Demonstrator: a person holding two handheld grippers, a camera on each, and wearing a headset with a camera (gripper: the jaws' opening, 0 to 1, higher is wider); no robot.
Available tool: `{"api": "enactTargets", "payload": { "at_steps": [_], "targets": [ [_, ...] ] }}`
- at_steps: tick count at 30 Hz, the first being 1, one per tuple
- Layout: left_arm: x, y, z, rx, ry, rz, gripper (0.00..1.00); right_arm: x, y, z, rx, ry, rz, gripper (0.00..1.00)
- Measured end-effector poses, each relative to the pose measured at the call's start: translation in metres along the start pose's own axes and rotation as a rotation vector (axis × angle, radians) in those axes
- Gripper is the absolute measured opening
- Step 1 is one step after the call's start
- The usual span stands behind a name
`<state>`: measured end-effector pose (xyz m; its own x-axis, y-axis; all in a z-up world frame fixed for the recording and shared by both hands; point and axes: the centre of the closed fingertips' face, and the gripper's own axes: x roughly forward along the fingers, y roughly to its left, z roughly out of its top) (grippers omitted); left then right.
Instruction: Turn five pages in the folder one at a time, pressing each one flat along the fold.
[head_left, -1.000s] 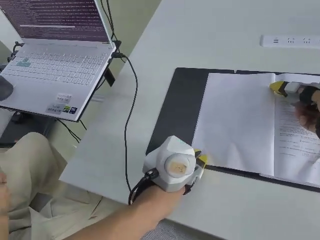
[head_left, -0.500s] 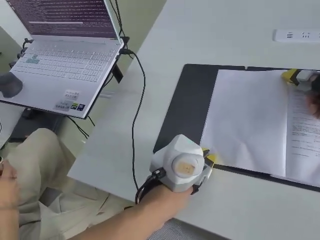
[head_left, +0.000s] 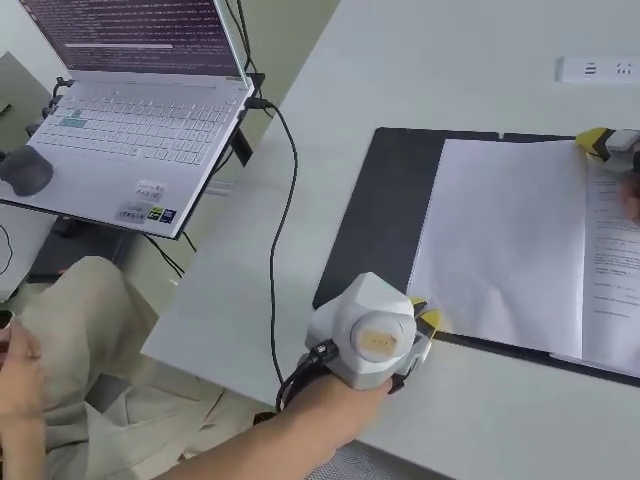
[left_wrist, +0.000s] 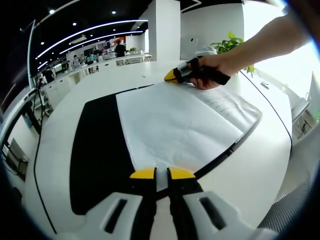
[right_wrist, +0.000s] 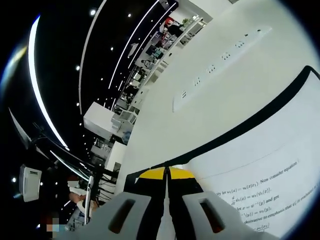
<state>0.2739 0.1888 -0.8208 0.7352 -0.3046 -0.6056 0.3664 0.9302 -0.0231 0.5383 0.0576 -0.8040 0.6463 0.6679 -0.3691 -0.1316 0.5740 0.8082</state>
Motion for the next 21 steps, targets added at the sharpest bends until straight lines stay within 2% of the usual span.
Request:
{"api": "enactTargets", "payload": {
  "at_steps": [5,11,21],
  "targets": [
    [0.0,0.0,0.0,0.001,-0.001,-0.001,0.07,-0.004,0.001,-0.006,0.013,0.023,0.009,0.0],
    [-0.001,0.0,0.0,-0.002,0.0,-0.002,0.06,-0.014,0.006,-0.022,0.048,0.081,0.048,0.0],
    [-0.001,0.0,0.0,0.005,-0.002,-0.001,0.06,-0.03,0.012,-0.039,0.051,0.126,0.072,0.0]
  ]
}}
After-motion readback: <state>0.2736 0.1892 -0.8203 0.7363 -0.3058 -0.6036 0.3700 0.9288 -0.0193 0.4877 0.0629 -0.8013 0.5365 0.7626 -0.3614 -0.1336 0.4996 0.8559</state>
